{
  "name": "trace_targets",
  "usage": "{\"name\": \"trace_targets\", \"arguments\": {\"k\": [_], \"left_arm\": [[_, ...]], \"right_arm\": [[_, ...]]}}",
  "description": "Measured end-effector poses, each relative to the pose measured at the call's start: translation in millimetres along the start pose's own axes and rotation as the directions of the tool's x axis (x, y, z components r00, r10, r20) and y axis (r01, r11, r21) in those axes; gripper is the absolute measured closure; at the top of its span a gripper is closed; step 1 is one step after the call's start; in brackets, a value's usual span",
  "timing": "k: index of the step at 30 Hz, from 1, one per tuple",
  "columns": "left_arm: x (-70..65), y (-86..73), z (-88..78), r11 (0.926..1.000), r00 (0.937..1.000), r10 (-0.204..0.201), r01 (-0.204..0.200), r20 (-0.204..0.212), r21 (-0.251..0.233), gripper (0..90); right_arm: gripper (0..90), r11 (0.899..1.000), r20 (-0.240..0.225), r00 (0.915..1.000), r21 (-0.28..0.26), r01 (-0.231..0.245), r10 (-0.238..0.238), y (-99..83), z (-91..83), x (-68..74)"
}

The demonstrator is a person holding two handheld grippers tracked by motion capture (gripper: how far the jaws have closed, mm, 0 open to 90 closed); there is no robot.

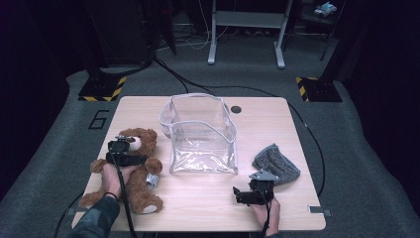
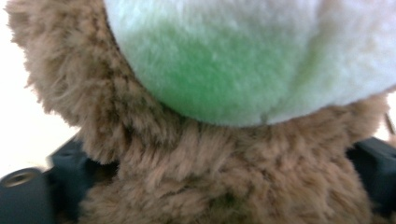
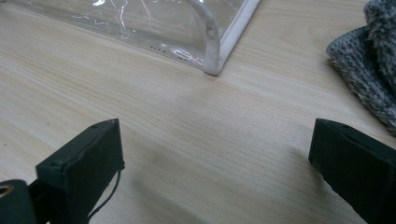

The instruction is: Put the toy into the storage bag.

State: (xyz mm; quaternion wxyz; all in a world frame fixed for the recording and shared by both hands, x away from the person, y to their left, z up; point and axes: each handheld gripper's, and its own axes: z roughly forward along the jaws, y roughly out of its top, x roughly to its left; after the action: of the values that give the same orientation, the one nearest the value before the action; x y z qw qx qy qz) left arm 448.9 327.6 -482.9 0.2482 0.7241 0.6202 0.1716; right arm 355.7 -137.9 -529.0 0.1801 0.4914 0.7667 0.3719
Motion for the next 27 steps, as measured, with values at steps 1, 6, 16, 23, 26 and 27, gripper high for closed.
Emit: {"name": "trace_targets", "arguments": {"k": [1, 6, 16, 23, 26, 27], "left_arm": [[-0.6, -0.9, -0.7, 0.9999, 1.0, 0.007, -0.007, 0.003, -0.012, 14.7], [-1.3, -6.5, -8.1, 0.9966, 0.9989, 0.047, -0.047, 0.002, -0.068, 31.7], [0.8, -9.7, -34.5, 0.9852, 0.996, 0.086, -0.082, 0.023, -0.151, 41.6], [10.6, -3.5, -58.1, 0.9692, 0.9986, 0.046, -0.039, 0.025, -0.243, 43.9], [13.0, -1.1, -63.0, 0.964, 0.9989, 0.035, -0.026, 0.03, -0.264, 44.4], [13.9, 1.0, -66.9, 0.9615, 0.9989, 0.028, -0.017, 0.036, -0.274, 44.4]], "right_arm": [[2.6, 1.0, -0.005, 1.0, -0.003, 0.003, -0.003, 0.1, 0.3, -0.6], [4.4, 1.0, -0.017, 0.9998, -0.002, 0.006, -0.006, 0.3, 0.8, -1.2], [4.8, 1.0, -0.018, 0.9998, -0.002, 0.006, -0.006, 0.4, 0.8, -1.3], [5.1, 1.0, -0.017, 0.9998, -0.001, 0.01, -0.01, 0.5, 0.8, -1.4], [5.0, 1.0, -0.016, 0.9998, 0.002, 0.012, -0.012, 0.6, 1.0, -0.5], [5.0, 1.0, -0.017, 0.9998, 0.003, 0.011, -0.011, 0.6, 1.0, -0.3]]}}
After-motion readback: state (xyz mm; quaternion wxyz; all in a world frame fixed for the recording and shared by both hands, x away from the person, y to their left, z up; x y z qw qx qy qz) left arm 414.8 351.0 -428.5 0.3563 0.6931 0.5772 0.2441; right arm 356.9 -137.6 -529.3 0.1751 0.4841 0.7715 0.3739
